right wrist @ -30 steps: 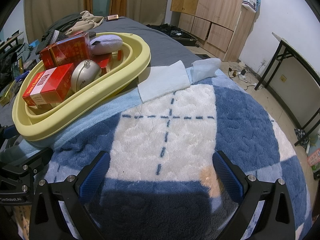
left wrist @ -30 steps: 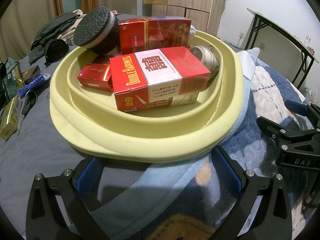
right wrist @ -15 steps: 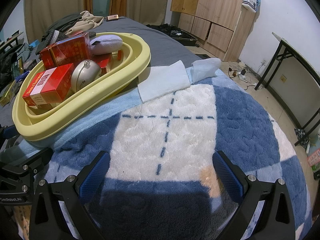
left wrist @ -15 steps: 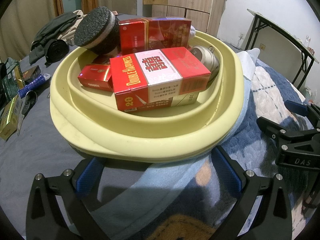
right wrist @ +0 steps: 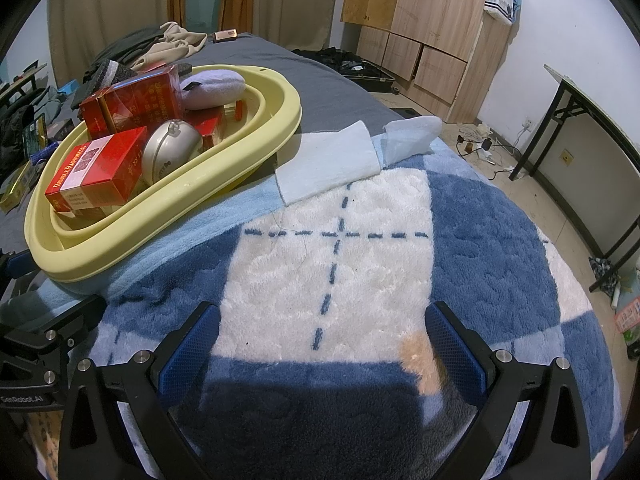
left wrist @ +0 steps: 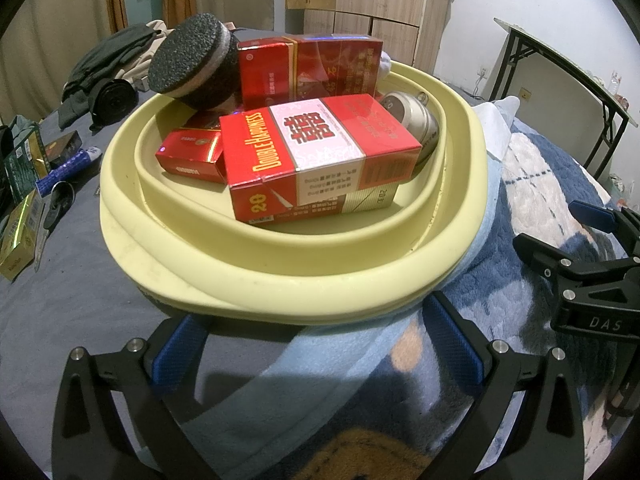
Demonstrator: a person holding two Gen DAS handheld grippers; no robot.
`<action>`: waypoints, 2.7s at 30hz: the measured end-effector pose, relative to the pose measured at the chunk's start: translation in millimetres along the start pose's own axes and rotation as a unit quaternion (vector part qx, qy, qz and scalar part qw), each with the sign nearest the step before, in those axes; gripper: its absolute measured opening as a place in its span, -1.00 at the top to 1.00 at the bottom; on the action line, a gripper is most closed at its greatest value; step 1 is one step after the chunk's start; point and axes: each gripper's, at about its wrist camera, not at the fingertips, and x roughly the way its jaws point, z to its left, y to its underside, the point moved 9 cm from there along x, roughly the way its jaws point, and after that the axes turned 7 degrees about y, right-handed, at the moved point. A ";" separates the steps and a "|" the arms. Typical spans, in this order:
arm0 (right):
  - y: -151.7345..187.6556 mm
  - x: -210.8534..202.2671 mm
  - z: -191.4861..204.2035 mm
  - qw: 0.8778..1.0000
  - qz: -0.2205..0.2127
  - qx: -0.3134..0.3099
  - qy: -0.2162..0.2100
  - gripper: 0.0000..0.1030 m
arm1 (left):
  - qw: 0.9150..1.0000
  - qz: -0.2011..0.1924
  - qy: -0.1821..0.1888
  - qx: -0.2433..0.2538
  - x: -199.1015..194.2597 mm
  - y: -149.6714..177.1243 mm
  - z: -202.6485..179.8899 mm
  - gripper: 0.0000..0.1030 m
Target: Organize rigid objects
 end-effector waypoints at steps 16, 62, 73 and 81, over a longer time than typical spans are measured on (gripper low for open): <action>0.5 -0.7 -0.3 1.000 0.001 0.002 -0.003 -0.99 | 1.000 0.001 -0.001 0.001 -1.3 1.0 2.0 -1.00; -0.3 1.8 -0.7 1.000 0.000 0.000 0.001 -0.99 | 1.000 -0.002 0.000 -0.002 11.0 -4.5 -10.2 -1.00; -0.4 2.0 -0.7 1.000 0.000 0.000 0.001 -0.99 | 1.000 -0.002 0.000 -0.002 13.1 -5.1 -12.0 -1.00; -0.3 2.2 -0.7 1.000 0.000 0.001 0.001 -0.99 | 1.000 -0.002 0.000 -0.002 12.9 -5.0 -11.7 -1.00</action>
